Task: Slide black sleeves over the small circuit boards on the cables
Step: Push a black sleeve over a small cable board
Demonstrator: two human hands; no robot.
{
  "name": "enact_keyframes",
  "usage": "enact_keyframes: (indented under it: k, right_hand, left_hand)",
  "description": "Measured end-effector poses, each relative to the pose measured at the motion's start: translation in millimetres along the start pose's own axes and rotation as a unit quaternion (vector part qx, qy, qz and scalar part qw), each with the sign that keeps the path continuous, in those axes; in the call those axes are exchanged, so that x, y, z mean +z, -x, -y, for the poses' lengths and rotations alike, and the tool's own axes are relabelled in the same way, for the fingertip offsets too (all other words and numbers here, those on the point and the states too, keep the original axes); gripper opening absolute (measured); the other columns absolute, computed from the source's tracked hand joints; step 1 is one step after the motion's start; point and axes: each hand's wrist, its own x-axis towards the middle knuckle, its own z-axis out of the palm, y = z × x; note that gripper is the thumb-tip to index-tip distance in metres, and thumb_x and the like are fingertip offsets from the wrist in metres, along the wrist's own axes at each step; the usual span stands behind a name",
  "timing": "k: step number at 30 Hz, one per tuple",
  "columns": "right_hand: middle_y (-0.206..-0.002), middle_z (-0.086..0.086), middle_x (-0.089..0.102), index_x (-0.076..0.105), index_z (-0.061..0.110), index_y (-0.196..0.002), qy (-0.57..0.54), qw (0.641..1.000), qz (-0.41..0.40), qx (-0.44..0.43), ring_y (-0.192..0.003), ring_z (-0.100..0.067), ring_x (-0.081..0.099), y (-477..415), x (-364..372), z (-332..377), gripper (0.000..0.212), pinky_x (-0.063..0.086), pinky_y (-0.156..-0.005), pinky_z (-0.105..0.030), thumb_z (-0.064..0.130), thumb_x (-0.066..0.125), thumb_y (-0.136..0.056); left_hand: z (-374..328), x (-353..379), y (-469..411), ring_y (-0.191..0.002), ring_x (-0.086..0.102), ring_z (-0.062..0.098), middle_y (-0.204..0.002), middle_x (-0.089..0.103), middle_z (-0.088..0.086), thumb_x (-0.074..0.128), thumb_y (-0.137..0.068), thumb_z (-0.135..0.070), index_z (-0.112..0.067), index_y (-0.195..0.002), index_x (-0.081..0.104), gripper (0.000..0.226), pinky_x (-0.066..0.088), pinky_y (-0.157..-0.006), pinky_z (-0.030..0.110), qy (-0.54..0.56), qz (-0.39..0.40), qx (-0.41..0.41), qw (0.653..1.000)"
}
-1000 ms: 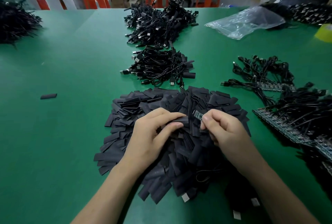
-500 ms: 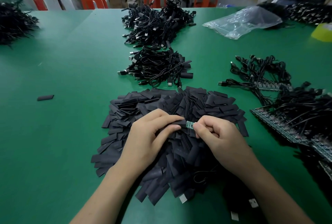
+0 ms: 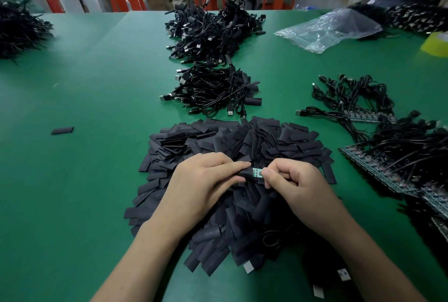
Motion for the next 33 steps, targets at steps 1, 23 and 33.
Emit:
enact_keyframes:
  k: [1,23,33]
  right_hand:
    - [-0.051,0.014,0.042,0.061,0.017,-0.069,0.005,1.0,0.001,-0.004,-0.047,-0.002,0.033,0,0,0,0.033,0.025,-0.048,-0.015,0.025,0.062,-0.101]
    - [-0.051,0.019,0.048,0.064,0.017,-0.069,0.045,0.998,0.025,-0.024,-0.049,0.001,0.044,-5,4,11,0.03,0.032,-0.052,-0.011,0.018,0.064,-0.099]
    - [-0.06,0.007,0.048,0.066,0.019,-0.08,0.002,0.997,0.08,-0.006,-0.056,-0.01,0.044,-21,-16,13,0.02,0.035,-0.057,-0.021,0.025,0.063,-0.099]
  left_hand:
    - [0,0,0,-0.084,0.068,0.016,-0.098,0.072,-0.007,0.067,-0.098,-0.034,-0.021,-0.119,0.077,0.027,0.056,-0.074,0.035,-0.006,-0.001,0.002,1.0]
    - [1,3,0,-0.093,0.063,0.009,-0.101,0.069,-0.014,0.063,-0.098,-0.041,-0.026,-0.121,0.076,0.031,0.052,-0.083,0.032,0.039,0.035,-0.034,0.998]
    - [2,6,1,-0.095,0.064,0.009,-0.1,0.068,-0.015,0.065,-0.098,-0.036,-0.025,-0.118,0.076,0.025,0.053,-0.081,0.04,0.064,-0.017,-0.068,0.995]
